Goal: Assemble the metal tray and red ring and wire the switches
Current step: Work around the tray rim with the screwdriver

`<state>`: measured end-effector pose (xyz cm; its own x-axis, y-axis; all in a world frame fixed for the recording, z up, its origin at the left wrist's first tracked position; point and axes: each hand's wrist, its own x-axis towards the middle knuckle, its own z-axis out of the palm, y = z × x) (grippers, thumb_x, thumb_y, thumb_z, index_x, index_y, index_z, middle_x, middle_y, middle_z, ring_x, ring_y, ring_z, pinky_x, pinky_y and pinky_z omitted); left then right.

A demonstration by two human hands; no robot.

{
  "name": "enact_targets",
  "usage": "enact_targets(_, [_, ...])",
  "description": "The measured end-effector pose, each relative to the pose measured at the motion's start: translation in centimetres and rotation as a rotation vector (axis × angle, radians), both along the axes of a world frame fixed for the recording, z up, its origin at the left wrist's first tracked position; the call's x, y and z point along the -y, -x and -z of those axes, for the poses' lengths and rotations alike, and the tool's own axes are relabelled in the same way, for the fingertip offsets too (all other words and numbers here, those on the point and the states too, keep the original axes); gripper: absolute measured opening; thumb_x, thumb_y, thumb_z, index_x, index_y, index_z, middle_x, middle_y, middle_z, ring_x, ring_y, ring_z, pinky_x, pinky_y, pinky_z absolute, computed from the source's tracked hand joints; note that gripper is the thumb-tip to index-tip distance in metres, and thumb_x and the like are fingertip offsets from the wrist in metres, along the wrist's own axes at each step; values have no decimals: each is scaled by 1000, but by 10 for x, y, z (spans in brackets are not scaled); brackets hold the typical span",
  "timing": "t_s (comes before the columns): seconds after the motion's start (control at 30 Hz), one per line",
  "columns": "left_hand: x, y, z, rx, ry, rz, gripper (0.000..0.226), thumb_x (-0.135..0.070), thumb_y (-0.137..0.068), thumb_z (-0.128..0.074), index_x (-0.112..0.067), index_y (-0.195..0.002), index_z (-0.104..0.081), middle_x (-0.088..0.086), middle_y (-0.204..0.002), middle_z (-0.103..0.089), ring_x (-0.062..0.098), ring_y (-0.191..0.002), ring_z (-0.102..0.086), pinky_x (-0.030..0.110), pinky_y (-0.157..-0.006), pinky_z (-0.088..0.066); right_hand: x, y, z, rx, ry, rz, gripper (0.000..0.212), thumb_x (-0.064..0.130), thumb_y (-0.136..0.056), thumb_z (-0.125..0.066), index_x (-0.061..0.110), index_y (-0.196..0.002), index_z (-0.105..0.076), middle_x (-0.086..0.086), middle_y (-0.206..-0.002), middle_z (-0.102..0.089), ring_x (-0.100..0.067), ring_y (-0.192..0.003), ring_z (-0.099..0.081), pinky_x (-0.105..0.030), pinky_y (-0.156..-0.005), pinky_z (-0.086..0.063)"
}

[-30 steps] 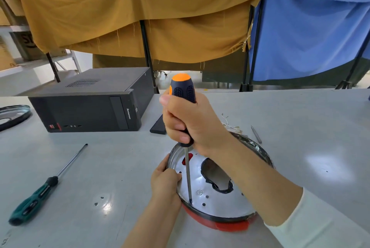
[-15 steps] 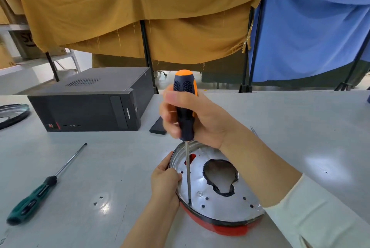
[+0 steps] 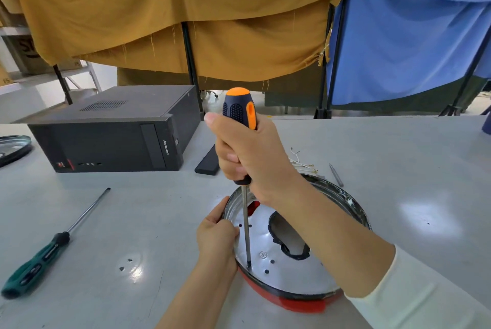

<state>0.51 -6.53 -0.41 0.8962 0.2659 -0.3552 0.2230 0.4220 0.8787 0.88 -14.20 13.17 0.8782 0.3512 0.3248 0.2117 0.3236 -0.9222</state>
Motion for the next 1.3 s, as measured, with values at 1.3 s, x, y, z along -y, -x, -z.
enact_targets(1.3, [-56, -27, -6, 83, -504, 379, 34, -3, -89, -58, -25, -113, -65, -3, -110, -70, 19, -99, -66, 38, -88, -54, 113, -60, 100, 337, 910, 193, 13, 4, -84, -61, 13, -85, -52, -2, -82, -46, -24, -67, -52, -23, -51, -43])
